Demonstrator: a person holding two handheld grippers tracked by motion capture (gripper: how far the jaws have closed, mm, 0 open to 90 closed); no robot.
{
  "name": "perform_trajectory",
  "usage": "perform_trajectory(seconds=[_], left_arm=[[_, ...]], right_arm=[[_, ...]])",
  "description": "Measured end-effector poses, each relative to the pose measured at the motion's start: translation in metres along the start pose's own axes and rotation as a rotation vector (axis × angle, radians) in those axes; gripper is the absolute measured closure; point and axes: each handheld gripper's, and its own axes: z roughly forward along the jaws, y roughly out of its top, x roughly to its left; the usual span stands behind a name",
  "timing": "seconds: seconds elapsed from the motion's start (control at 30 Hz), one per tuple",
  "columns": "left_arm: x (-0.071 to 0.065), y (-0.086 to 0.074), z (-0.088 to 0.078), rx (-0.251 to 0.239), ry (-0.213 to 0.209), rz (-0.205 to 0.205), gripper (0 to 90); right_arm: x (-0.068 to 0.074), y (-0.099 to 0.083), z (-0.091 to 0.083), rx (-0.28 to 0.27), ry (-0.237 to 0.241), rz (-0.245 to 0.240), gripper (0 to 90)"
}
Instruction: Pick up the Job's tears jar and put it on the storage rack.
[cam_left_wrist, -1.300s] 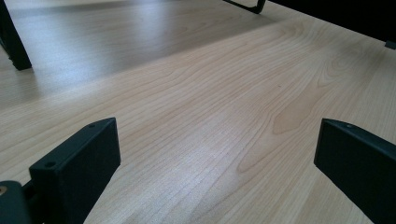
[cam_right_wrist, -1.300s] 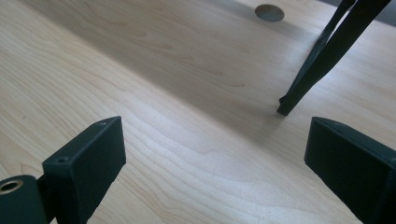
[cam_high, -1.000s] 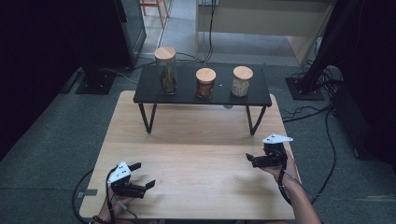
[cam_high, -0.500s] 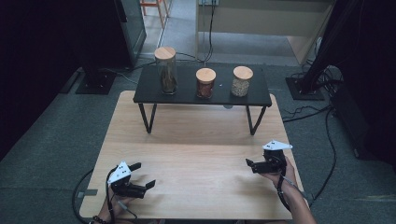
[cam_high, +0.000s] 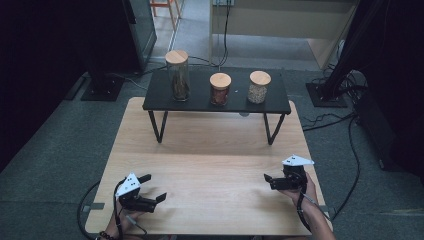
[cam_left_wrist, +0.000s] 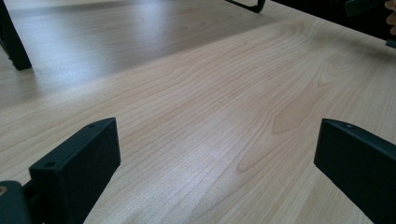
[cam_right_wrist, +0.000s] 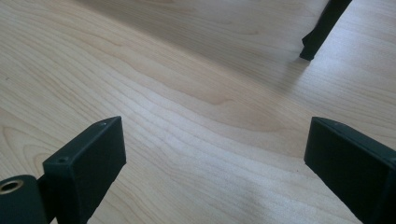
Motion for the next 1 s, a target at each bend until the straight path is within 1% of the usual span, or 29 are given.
perform_trajectory(seconds=[0.33, 0.5, 0.8, 1.0], left_arm=[[-0.001, 0.000, 0.000, 0.002, 0.003, 0.002, 0.5], [-0.001, 0.000, 0.000, 0.002, 0.004, 0.003, 0.5], [-0.001, 0.000, 0.000, 0.003, 0.004, 0.003, 0.5], [-0.001, 0.000, 0.000, 0.003, 0.004, 0.003, 0.5]], right_arm=[[0.004, -0.015, -0.002, -0.023, -0.015, 0.003, 5.1], [0.005, -0.024, -0.002, -0.032, -0.015, 0.016, 5.1], [0.007, -0.040, -0.005, -0.049, -0.033, 0.041, 5.2], [0.009, -0.049, -0.004, -0.048, -0.043, 0.048, 5.3]])
